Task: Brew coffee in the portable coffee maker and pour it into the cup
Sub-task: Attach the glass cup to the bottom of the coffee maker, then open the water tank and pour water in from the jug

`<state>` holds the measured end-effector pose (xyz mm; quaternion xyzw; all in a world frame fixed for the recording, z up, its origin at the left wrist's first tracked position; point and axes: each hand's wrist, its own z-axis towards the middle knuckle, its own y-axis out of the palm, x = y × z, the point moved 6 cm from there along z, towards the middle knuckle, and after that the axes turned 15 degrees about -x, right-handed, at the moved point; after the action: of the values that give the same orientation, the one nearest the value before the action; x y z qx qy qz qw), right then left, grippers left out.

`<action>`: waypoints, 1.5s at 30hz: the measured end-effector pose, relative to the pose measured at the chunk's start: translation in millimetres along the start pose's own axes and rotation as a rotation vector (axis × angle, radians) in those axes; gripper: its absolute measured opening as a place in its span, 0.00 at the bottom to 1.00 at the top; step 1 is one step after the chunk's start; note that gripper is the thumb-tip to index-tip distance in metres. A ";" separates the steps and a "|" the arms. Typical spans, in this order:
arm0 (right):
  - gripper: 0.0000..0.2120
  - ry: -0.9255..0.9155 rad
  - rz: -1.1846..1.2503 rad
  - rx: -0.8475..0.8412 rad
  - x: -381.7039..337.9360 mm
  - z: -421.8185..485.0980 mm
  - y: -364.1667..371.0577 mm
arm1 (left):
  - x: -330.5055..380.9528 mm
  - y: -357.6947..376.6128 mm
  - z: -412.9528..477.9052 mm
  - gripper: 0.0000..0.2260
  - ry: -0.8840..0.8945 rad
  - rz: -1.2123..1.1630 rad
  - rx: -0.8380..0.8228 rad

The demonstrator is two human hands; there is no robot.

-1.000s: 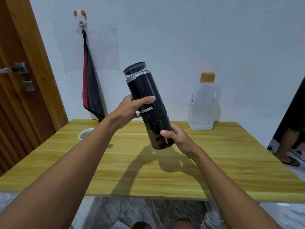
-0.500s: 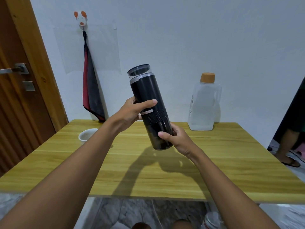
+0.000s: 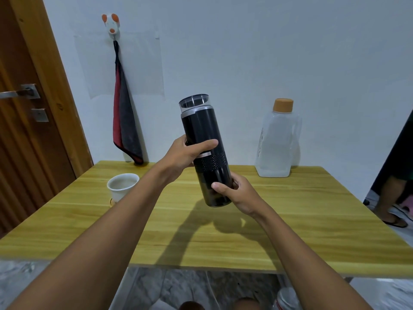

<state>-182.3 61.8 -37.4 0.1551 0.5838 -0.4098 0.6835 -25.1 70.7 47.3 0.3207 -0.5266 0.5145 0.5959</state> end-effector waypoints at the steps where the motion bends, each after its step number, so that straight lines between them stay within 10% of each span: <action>1: 0.21 -0.005 -0.011 0.013 0.4 0.1 -0.4 | -1.0 -0.5 0.5 0.20 0.002 0.000 0.004; 12: 0.36 0.291 -0.138 0.051 46.2 12.1 -1.1 | -44.5 7.0 8.1 0.29 -0.046 0.204 0.150; 27: 0.25 0.399 -0.321 -0.064 62.8 2.0 -24.0 | -82.5 13.2 14.3 0.33 -0.078 0.241 0.203; 35: 0.10 0.020 -0.415 0.456 -53.3 4.6 -74.0 | -84.3 20.1 12.1 0.35 -0.077 0.258 0.225; 45: 0.17 0.141 -1.072 0.148 -126.5 52.5 -36.2 | -58.1 12.4 11.0 0.27 -0.019 0.246 0.179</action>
<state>-171.7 51.2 103.5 -0.0896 0.5950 -0.7294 0.3254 -35.3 47.8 -7.7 0.3105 -0.5195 0.6256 0.4922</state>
